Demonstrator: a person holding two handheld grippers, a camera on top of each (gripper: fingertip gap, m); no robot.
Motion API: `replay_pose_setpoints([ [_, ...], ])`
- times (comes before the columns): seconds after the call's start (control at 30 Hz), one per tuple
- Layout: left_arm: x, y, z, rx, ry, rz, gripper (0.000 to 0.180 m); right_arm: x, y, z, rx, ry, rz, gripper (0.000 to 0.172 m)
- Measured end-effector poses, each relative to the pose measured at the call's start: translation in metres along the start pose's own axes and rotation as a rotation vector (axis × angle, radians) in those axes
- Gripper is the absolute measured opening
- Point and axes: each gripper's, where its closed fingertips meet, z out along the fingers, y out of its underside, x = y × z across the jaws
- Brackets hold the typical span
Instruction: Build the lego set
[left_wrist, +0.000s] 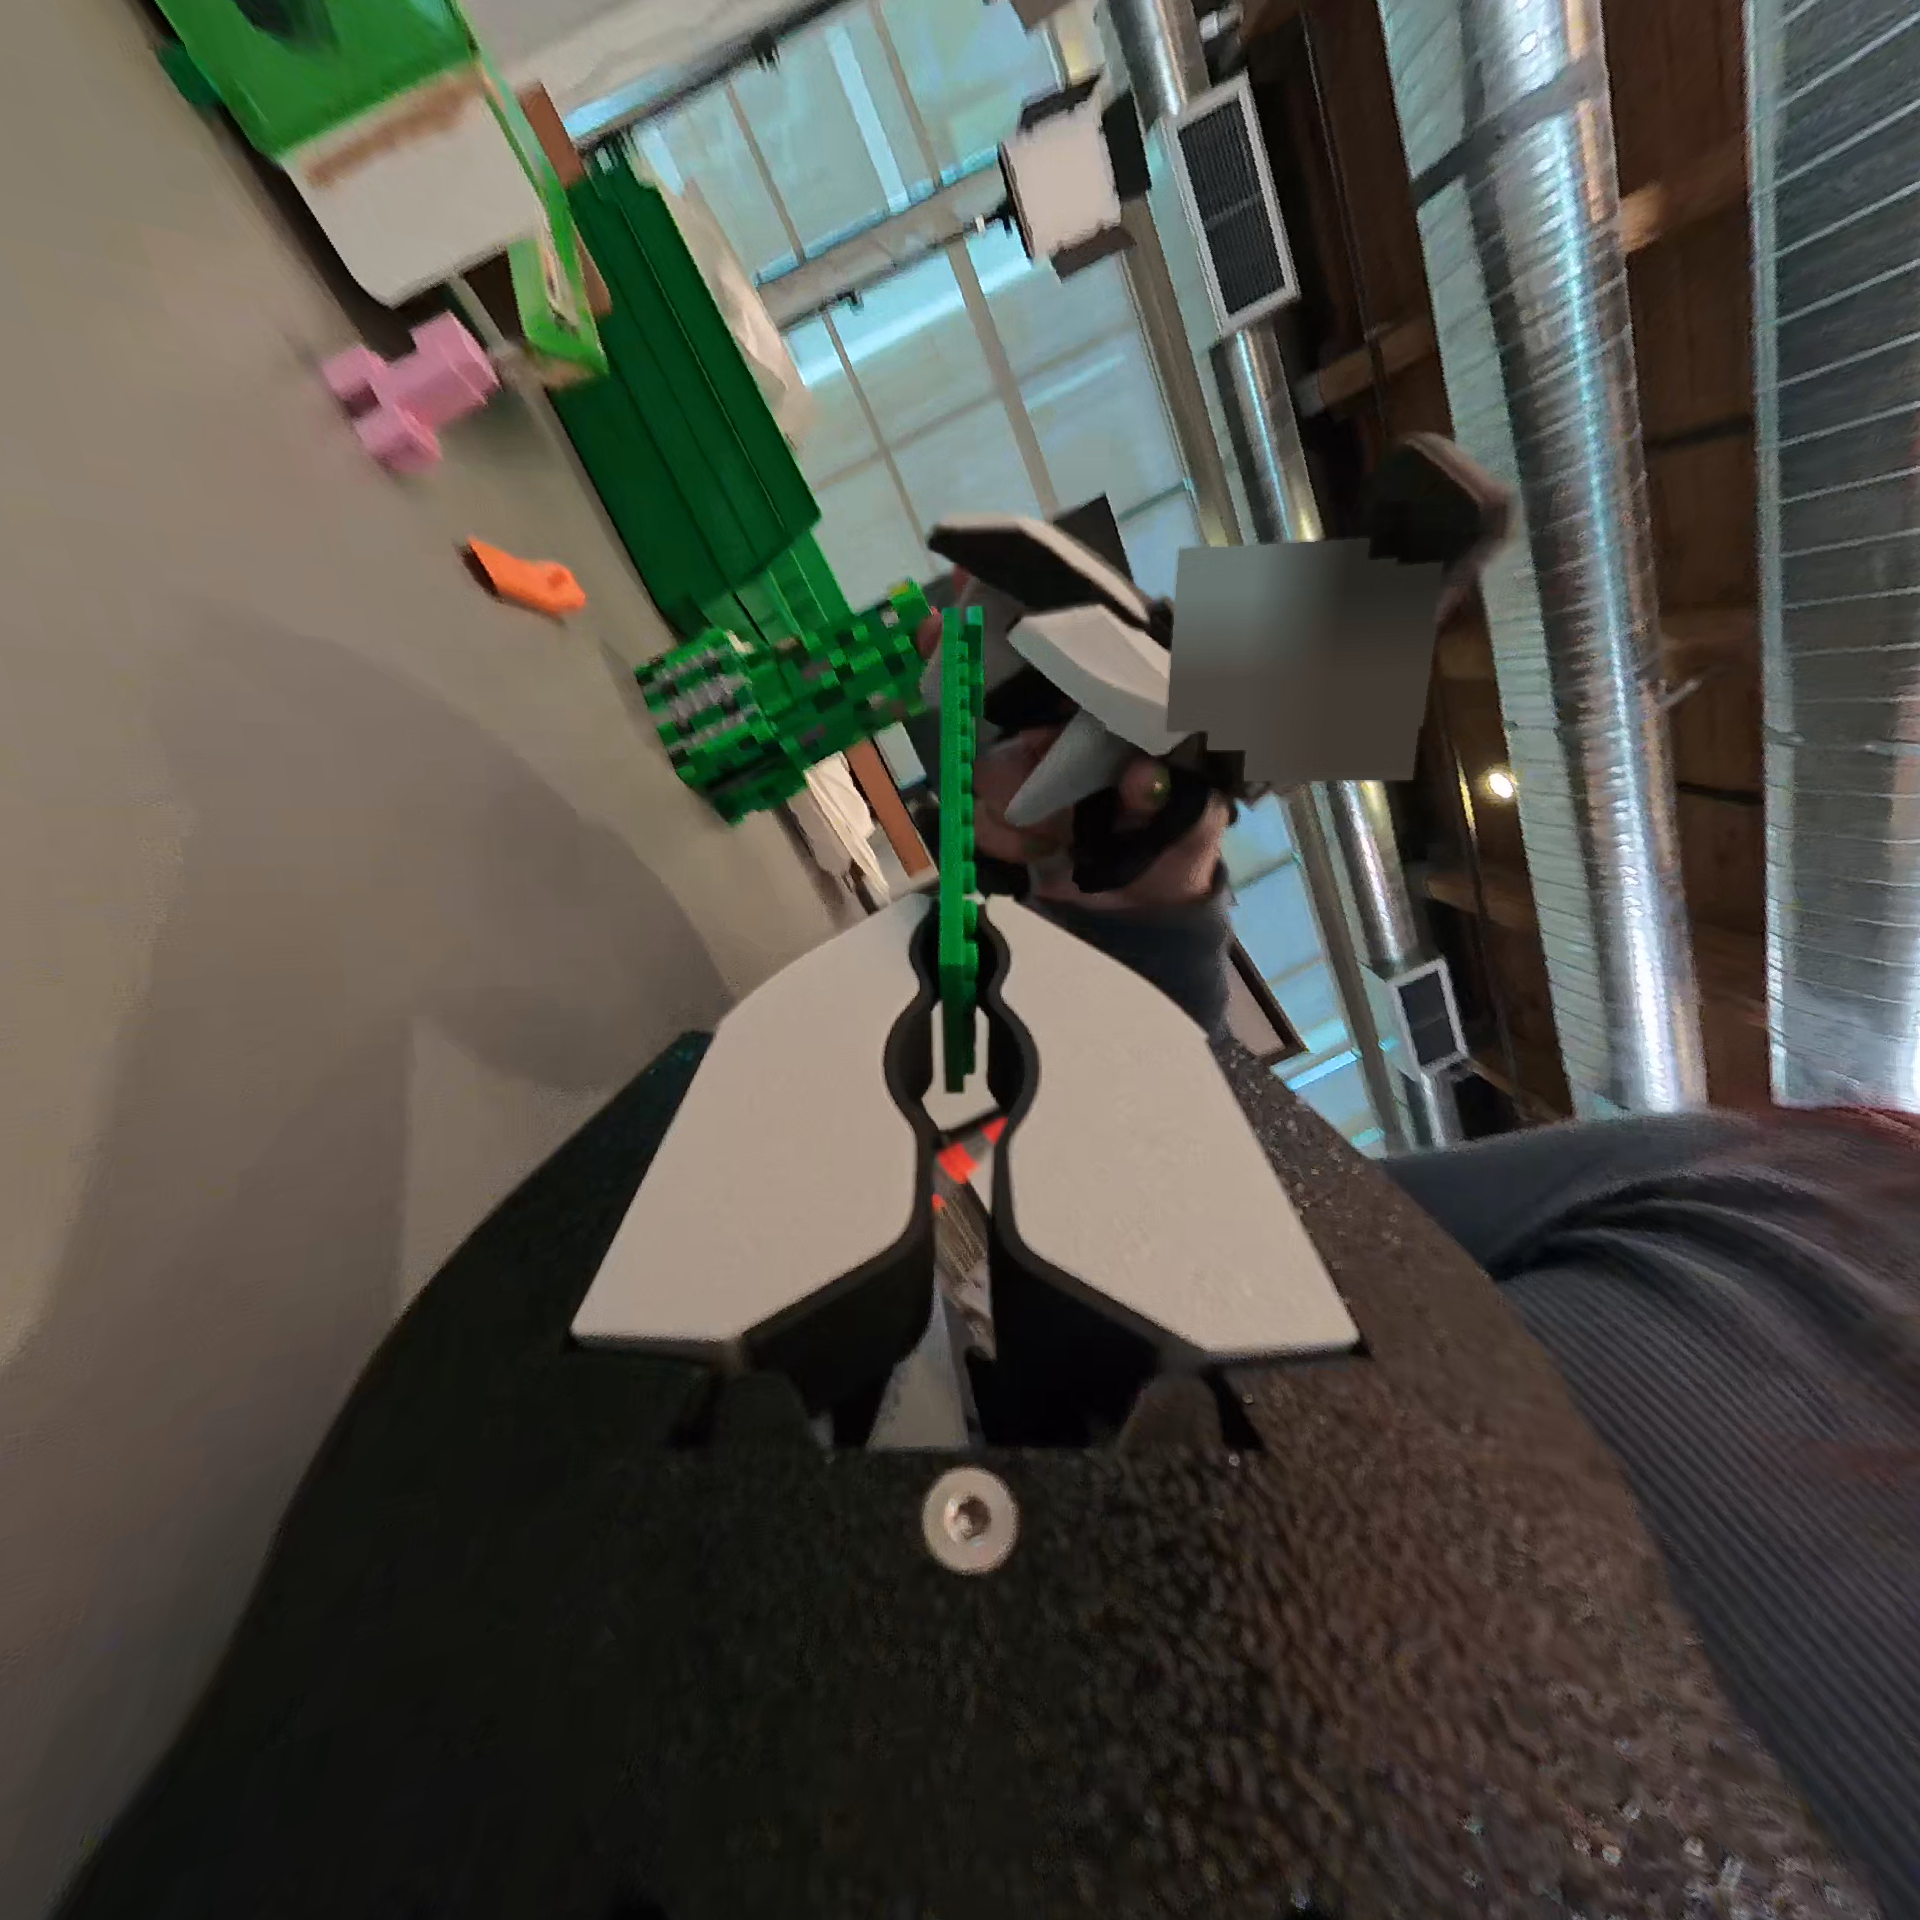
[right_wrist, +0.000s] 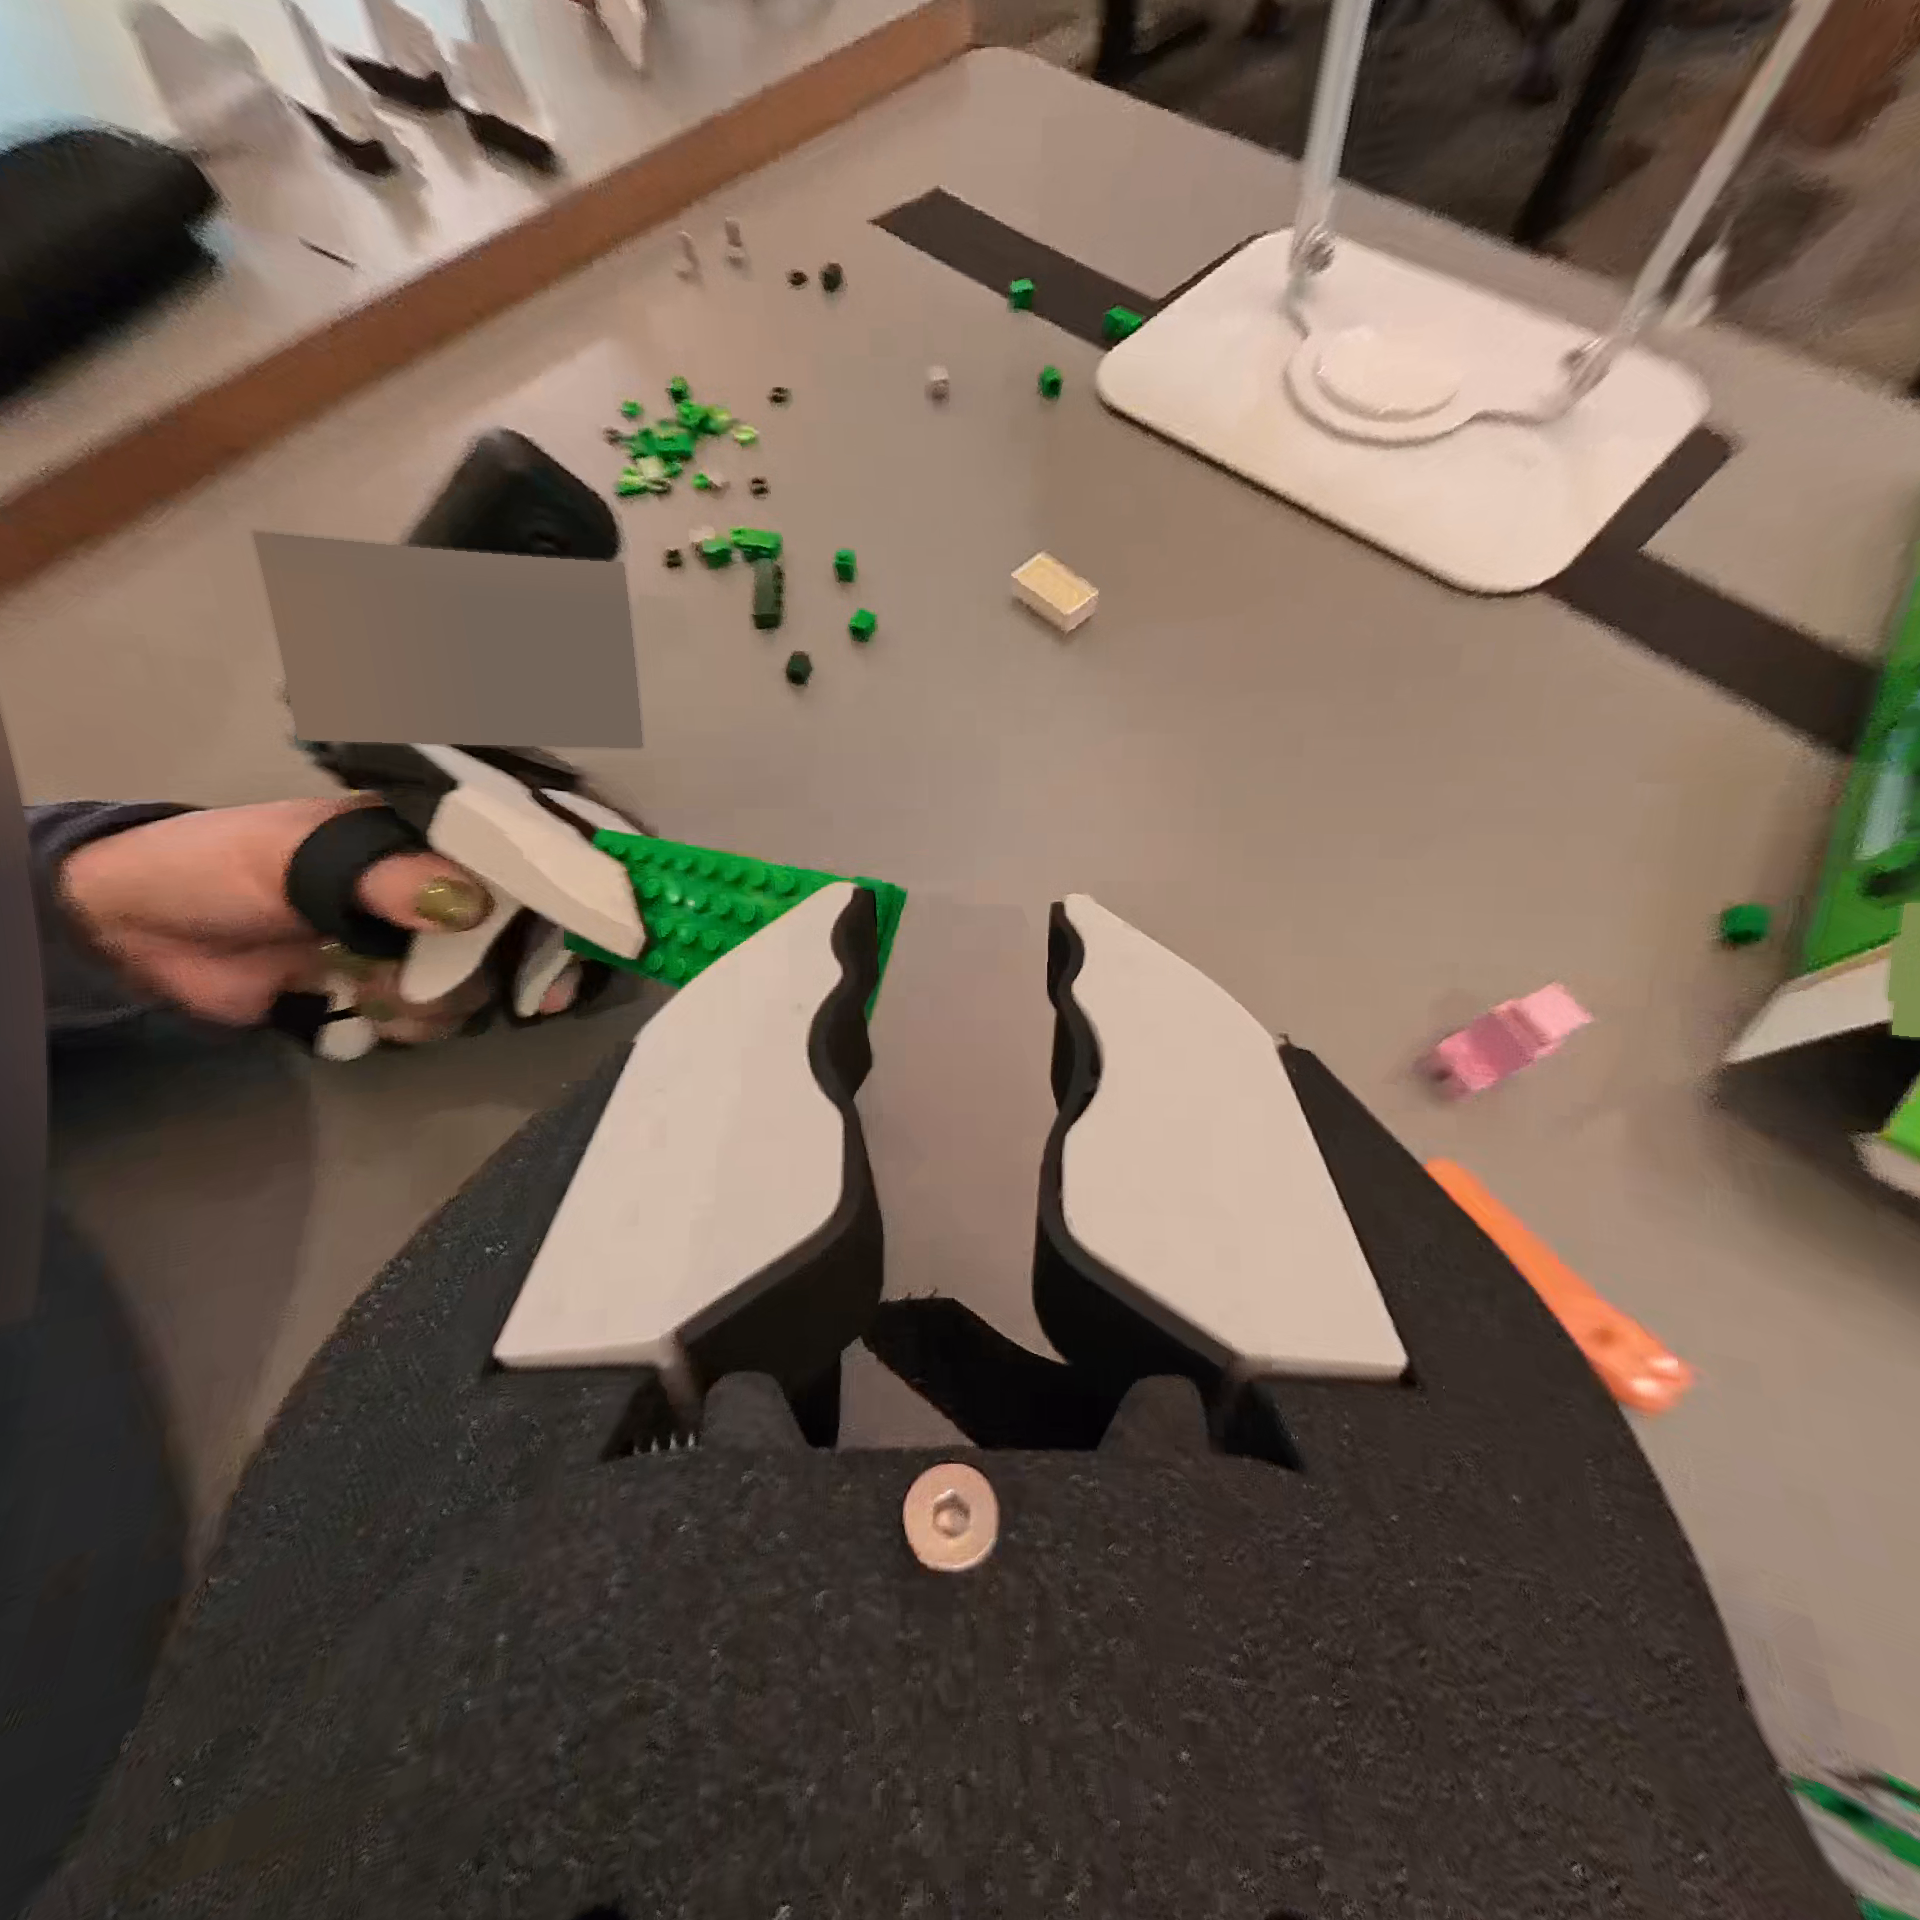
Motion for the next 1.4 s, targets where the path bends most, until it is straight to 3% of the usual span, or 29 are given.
replay_pose_setpoints([
  [0.23,0.006,0.021,0.004,-0.192,0.101,-0.108,0.004,-0.021,0.017,-0.015,-0.003,-0.424,0.405,0.032],
  [0.4,0.008,0.028,0.004,-0.245,0.116,-0.115,0.004,-0.039,0.027,-0.019,-0.058,-0.580,0.531,0.031],
  [0.63,0.008,0.033,0.005,-0.271,0.111,-0.106,0.004,-0.044,0.028,-0.021,-0.053,-0.607,0.560,0.010],
  [1.1,0.013,0.034,0.004,-0.283,0.144,-0.084,0.004,-0.053,0.025,-0.029,0.094,-0.508,0.502,0.008],
  [1.27,0.022,0.039,0.001,-0.337,0.181,0.025,0.004,-0.061,0.025,-0.037,0.089,-0.575,0.477,0.007],
  [1.4,0.036,0.037,-0.002,-0.353,0.232,0.272,0.004,-0.073,0.013,-0.046,0.136,-0.603,0.311,0.007],
])
